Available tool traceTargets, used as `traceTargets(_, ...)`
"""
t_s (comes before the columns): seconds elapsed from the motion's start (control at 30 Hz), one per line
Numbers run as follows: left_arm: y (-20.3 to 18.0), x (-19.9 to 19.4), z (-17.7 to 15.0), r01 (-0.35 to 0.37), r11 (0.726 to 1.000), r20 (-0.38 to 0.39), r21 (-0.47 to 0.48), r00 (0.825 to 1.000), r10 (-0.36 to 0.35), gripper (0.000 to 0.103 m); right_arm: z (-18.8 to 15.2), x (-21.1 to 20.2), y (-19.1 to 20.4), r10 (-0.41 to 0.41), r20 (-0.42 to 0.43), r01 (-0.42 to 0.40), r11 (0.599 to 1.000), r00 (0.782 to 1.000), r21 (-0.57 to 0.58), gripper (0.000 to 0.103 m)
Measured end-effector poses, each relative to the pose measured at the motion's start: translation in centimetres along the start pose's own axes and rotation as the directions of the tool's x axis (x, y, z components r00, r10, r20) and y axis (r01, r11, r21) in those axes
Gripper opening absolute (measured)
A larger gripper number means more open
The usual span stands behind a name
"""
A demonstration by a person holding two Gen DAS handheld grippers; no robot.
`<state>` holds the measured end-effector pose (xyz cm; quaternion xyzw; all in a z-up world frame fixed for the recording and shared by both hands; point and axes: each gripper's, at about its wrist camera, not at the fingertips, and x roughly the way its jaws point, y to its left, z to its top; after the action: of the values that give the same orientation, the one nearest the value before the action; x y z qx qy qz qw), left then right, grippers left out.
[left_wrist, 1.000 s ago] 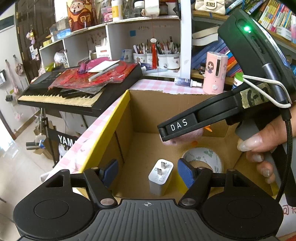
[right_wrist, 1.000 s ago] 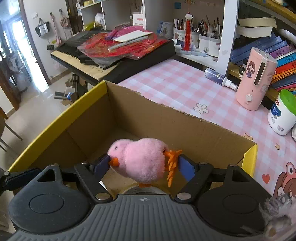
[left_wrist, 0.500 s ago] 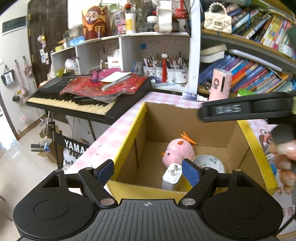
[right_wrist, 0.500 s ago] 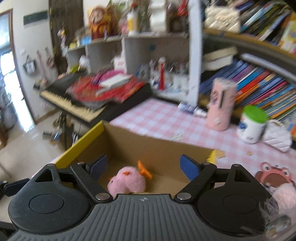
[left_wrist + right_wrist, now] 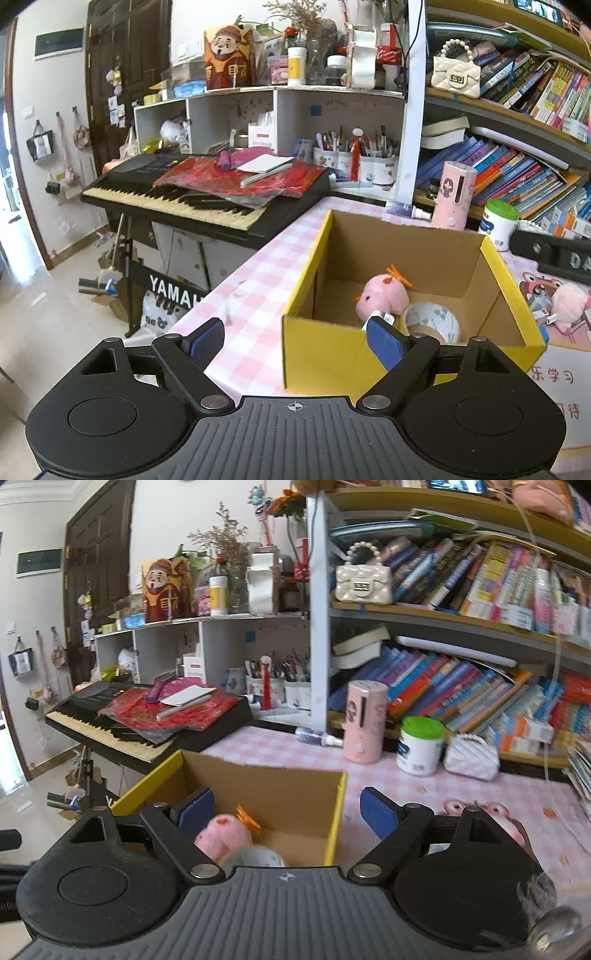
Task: Organize objects
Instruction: 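Withdraw both open tools from the box back toward the desk items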
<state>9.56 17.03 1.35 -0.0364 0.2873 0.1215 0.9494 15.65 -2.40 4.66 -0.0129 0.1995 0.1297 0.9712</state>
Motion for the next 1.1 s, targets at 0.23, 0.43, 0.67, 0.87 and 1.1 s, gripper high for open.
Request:
traceTargets(0.23,1.2,-1.7,-2.0,0.007,1.000,-0.021,-0.008,1.000,-0.007,0.087,-3.3,-2.7,1.1,-0.058,-0.055,0.057,0.998,0.997,-0.010,0.086)
traceTargets(0.43,1.9,-3.3,-4.1,0.008,1.000,-0.058,-0.001,0.998,-0.008,0.087,-6.0,-4.9,2.6,-0.094,-0.109,0.089,0.995,0.990,-0.045,0.086)
traceTargets(0.67,2.1,-4.6,-6.1,0.014,1.000,-0.099,0.025,0.995,-0.012,0.088,-8.7,-7.3,4.1,-0.114,-0.160,0.102,0.991,0.980,-0.086,0.088)
traceTargets(0.87,2.0,-6.0,-7.5,0.040,0.997,-0.106,0.062,0.994,-0.033,0.088,-10.1,-9.2,4.6,-0.121,-0.182,0.105,0.990,0.976,-0.092,0.089)
traceTargets(1.1,1.4,-7.3,-8.9,0.071,0.990,-0.123,0.118,0.991,-0.056,0.088,-11.9,-11.0,4.2,-0.142,-0.212,0.131,0.989,0.967,-0.064,0.089)
